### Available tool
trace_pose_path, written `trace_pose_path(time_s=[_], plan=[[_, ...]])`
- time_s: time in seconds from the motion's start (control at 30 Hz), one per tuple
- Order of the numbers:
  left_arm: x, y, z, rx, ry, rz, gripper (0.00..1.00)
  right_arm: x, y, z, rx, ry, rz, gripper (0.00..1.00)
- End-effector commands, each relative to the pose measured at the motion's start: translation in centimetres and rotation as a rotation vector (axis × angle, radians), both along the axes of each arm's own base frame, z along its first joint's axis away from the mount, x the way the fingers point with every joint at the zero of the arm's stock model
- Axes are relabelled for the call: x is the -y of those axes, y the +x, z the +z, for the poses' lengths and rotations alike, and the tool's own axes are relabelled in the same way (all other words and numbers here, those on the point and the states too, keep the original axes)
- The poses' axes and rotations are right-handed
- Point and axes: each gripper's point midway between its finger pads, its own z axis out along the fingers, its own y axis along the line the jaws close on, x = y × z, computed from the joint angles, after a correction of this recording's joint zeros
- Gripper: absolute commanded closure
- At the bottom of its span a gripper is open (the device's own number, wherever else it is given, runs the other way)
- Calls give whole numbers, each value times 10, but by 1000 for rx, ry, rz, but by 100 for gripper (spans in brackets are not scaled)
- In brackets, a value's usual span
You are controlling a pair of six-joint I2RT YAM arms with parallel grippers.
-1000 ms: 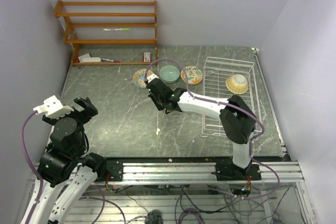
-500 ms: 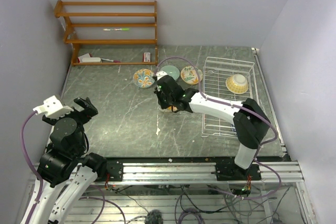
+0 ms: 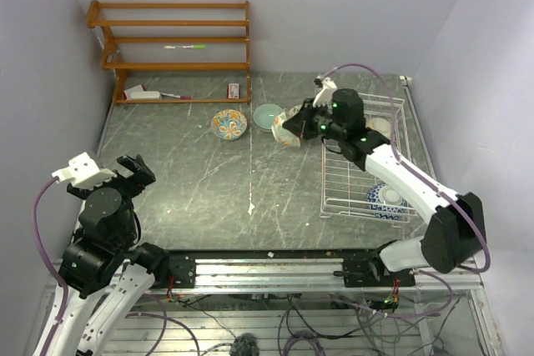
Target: Load the bowls into the dish rack
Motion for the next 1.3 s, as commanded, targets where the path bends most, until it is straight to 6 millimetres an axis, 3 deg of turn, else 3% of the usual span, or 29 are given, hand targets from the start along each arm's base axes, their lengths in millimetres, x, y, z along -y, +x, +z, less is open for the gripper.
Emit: trace_pose_path(time_s=[0.0, 0.1, 0.3, 0.4, 0.73, 1.13, 1.27], plan=[[-2, -1, 4, 20, -17, 11, 2, 23, -10, 50, 67, 135, 39, 100], [0, 1, 5, 19, -14, 3, 2, 57, -9, 63, 81, 156, -24, 100], [2, 3, 4, 10, -7, -3, 2, 110, -7, 70, 53, 217, -95, 100], [2, 3, 4, 11, -8, -5, 2, 132, -8, 53, 1, 239, -133, 100], [5, 6, 3, 4, 2, -18, 2, 176, -22, 10, -143, 557, -207, 100], [7, 9, 3, -3, 8, -24, 2, 209, -20, -30, -226, 637, -363, 100], [8, 10, 1, -8, 10, -28, 2, 211, -17, -40, -235, 686, -370, 100]])
